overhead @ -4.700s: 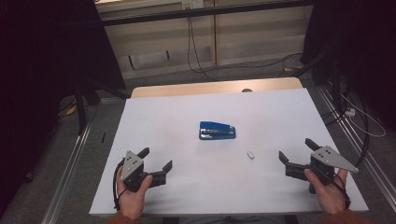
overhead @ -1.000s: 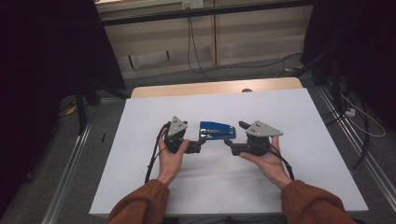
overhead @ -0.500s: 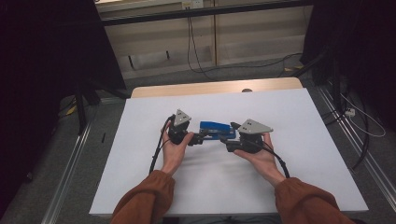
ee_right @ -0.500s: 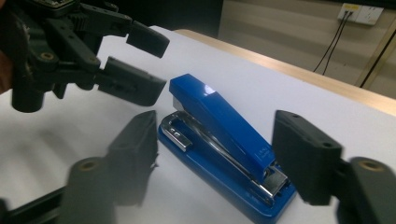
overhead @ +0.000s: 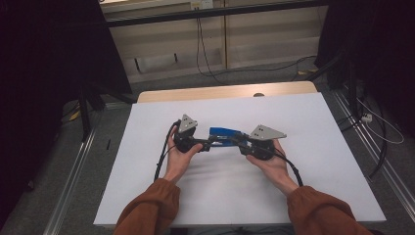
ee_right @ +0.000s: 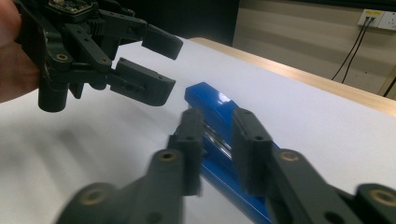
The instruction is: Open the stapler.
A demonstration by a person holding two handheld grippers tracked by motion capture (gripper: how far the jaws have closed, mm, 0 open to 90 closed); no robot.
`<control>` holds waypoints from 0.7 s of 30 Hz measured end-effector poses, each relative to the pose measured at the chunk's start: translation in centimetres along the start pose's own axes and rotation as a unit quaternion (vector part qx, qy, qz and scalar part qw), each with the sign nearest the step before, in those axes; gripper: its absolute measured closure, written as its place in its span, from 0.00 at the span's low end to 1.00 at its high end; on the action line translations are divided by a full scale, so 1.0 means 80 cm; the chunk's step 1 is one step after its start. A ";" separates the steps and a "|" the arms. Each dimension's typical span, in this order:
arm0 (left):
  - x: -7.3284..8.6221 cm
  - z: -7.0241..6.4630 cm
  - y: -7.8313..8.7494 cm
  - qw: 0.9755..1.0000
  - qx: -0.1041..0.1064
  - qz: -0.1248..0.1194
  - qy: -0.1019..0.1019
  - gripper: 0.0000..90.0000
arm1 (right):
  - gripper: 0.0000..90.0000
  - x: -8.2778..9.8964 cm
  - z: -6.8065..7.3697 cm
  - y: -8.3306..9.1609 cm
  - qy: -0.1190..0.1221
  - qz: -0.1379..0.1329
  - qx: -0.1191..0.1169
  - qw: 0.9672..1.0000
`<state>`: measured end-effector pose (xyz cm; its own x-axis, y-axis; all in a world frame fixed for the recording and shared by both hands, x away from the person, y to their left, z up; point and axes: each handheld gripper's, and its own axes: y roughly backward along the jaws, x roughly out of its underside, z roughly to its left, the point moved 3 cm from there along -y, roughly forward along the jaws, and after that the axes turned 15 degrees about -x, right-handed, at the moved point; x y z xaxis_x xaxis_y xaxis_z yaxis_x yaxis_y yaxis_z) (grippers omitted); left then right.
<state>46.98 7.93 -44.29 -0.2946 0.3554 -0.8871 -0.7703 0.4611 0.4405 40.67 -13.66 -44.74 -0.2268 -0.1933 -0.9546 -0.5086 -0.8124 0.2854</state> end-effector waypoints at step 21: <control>0.004 0.003 0.005 1.000 0.002 0.026 -0.001 0.73 | 1.00 0.009 -0.002 -0.008 -0.018 0.031 -0.020 0.999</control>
<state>46.71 8.47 -44.34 -0.3333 0.3807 -0.8625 -0.7510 0.4458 0.4870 40.97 -13.42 -45.62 -0.2872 -0.2246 -0.9312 -0.4587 -0.8212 0.3396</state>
